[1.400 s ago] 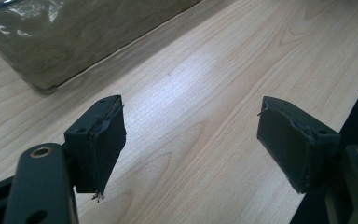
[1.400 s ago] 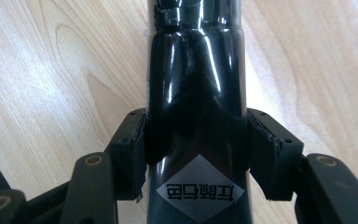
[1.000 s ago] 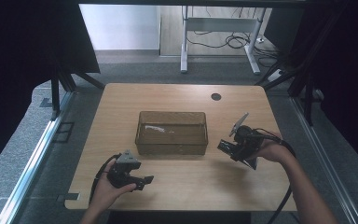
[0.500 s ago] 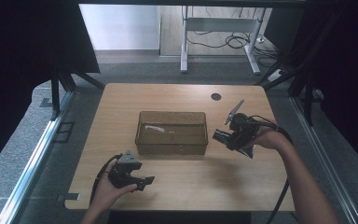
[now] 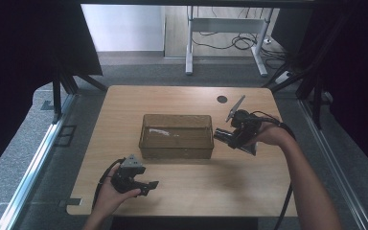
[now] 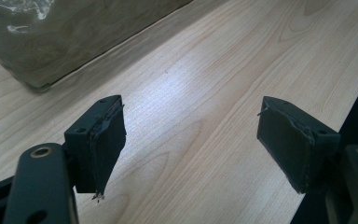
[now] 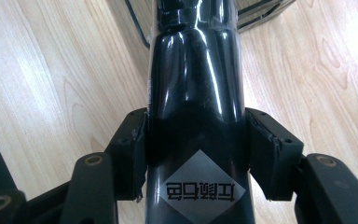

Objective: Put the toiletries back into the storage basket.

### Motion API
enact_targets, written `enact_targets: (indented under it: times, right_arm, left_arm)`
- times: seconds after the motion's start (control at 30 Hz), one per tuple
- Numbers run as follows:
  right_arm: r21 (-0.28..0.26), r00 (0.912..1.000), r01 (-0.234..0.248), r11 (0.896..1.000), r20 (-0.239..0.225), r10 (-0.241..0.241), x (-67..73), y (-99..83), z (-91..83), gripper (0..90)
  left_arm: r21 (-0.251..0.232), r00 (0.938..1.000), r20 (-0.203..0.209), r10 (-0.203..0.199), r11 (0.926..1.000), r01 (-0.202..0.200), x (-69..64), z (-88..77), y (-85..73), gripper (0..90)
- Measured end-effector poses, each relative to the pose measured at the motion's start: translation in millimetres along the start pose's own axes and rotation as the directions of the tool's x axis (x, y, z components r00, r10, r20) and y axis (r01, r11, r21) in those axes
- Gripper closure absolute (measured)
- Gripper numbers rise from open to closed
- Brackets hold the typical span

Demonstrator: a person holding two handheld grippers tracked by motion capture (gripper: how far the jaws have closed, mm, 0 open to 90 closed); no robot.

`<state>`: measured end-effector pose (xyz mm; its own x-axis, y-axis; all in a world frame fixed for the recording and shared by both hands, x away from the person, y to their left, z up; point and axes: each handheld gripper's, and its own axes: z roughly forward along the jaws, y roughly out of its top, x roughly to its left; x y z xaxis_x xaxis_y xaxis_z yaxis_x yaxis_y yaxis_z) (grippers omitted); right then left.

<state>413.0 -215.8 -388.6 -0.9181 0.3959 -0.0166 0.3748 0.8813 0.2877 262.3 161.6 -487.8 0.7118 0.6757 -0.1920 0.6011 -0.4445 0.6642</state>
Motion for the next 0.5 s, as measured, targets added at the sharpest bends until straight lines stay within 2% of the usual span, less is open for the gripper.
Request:
enact_targets:
  times: [0.5]
  right_arm:
    - [-0.014, 0.9999, 0.008, 1.0, 0.01, -0.008, -10.2, 17.2, -4.1, 43.8]
  left_arm:
    - [0.006, 1.0, 0.003, 0.003, 1.0, -0.003, -0.2, 2.0, -0.1, 23.9]
